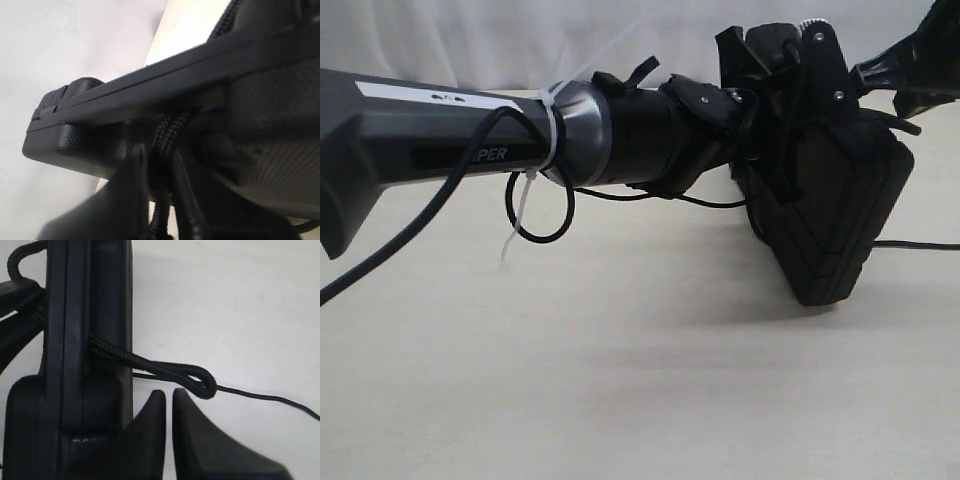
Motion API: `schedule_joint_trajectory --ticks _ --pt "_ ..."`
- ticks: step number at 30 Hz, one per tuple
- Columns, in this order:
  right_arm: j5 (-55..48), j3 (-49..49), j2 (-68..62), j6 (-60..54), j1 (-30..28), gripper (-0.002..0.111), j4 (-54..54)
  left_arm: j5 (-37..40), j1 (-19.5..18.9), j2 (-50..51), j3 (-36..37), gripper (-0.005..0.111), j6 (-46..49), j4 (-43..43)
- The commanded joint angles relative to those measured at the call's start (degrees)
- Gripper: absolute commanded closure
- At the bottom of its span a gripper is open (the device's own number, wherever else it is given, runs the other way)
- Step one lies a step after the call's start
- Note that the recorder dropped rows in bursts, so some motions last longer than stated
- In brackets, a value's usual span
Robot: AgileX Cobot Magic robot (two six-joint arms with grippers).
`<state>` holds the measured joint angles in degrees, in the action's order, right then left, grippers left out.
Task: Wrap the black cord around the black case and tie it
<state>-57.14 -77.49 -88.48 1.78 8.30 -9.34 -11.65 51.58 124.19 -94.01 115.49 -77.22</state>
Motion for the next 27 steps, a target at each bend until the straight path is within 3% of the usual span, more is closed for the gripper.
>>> schedule_joint_trajectory --ticks 1,6,10,14,27 --pt "0.3 0.6 -0.7 -3.2 0.5 0.104 4.2 1.8 0.5 -0.2 -0.4 0.107 -0.3 -0.2" --pt "1.2 0.6 -0.7 -7.9 0.5 0.100 2.2 2.1 0.5 -0.2 -0.4 0.107 -0.3 -0.2" --pt "0.8 0.6 -0.7 -10.7 0.5 0.075 1.4 2.1 0.5 -0.2 -0.4 0.107 -0.3 -0.2" --pt "0.8 2.6 -0.8 -7.1 0.5 0.060 -9.4 2.1 0.5 -0.2 -0.4 0.107 -0.3 0.0" --pt "14.2 9.1 -1.4 -8.4 0.5 0.066 -12.1 3.3 0.5 -0.2 -0.4 0.107 -0.3 0.1"
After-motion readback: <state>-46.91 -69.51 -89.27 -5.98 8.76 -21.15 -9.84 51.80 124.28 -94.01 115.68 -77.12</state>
